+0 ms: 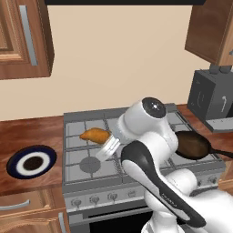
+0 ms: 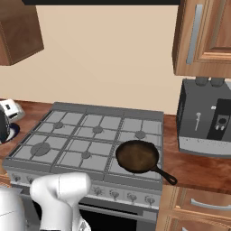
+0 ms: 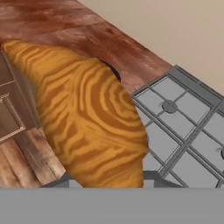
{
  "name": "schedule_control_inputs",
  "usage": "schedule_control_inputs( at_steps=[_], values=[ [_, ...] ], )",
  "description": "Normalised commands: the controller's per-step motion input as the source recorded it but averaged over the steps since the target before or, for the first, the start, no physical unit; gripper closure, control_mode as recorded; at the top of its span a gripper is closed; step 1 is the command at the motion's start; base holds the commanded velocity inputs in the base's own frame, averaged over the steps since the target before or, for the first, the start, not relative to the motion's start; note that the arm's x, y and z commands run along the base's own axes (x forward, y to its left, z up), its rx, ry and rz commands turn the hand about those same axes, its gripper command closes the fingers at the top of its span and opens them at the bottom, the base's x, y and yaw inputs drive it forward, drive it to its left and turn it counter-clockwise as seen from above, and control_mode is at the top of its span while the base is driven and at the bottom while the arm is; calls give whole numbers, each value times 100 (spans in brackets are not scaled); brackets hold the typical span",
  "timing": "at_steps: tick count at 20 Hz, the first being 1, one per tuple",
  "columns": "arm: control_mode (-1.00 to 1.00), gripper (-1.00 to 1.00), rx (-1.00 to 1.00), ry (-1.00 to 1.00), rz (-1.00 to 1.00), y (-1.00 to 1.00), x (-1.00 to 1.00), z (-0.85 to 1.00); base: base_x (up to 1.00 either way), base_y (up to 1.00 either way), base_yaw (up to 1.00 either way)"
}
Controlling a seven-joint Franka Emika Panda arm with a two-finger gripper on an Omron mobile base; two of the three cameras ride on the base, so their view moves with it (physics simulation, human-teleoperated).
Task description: Pick the croissant and place it on the pan. Then turn on the stove to warm the croissant.
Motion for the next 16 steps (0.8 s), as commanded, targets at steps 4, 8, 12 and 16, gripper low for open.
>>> schedule_control_inputs(
  at_steps=[4,8,12,16],
  values=[
    [-100,100,7,0,0,-86,0,19,0,0,0],
    [-100,100,4,0,-1,-74,0,9,0,0,0],
    [-100,100,1,6,-8,-55,0,0,0,0,0],
    [-100,100,0,27,-17,-42,3,11,0,0,0]
  ],
)
